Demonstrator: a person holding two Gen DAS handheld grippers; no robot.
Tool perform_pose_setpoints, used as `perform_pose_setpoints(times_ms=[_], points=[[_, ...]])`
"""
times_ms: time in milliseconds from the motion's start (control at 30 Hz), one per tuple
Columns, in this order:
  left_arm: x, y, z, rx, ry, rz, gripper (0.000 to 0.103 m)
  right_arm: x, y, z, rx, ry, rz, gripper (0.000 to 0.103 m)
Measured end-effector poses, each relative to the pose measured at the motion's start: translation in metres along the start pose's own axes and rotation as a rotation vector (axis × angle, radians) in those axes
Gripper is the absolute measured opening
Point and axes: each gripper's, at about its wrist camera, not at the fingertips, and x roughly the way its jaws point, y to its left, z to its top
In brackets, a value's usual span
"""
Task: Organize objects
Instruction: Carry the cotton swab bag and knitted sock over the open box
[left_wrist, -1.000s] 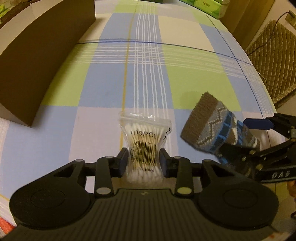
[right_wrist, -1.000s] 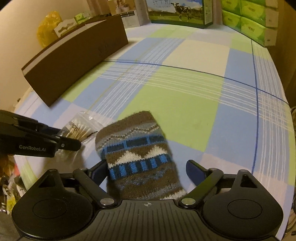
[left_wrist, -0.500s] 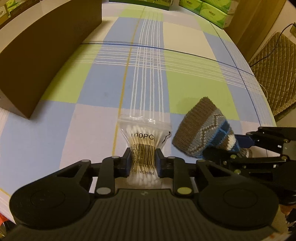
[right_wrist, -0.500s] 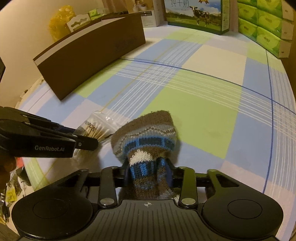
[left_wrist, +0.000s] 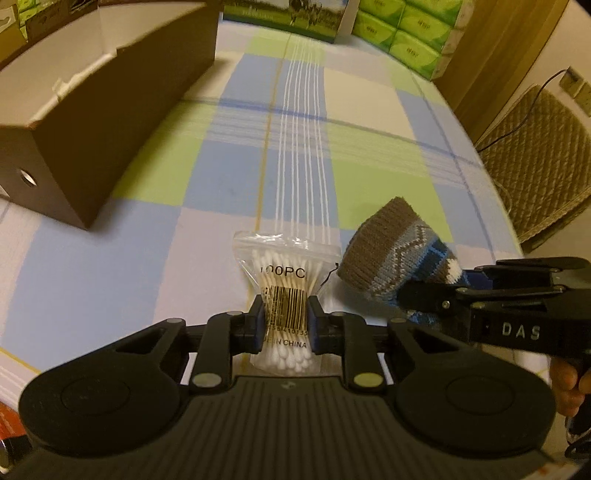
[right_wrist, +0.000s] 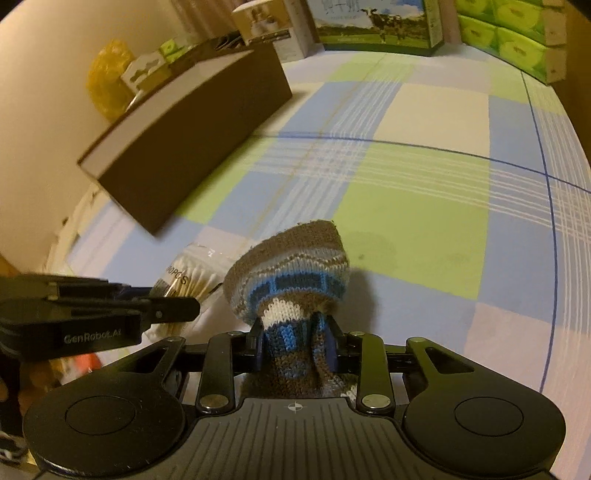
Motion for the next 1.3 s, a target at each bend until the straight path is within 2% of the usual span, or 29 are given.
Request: perform_pose_setpoints(times_ms=[267,500,733,1000,1300], points=[[-0.055,0.043,0.026,0.040,-0.083,-0.045,0.018,-0.019,0.044,0.028,0.171,-0.064,0.008,0.027],[-0.091,0.088,0.048,0.070,-0.139,-0.062,0.018,-0.012,0.104,0.051,0.205,-0.113,0.024,0.028],[-0.115,0.146,0.073,0.081,-0.199,-0.036,0.018,0.013,0.162,0.084,0.231,-0.177,0.055,0.028],[-0.116,0.209,0.113,0.115,-0.252,-0.001,0.018,0.052,0.218,0.128,0.239,-0.248,0.010,0.028],[-0.089,0.244,0.149,0.132,-0.244,0.008,0.018,0.093,0.235,0.166,0.336,-0.261,-0.086,0.028]])
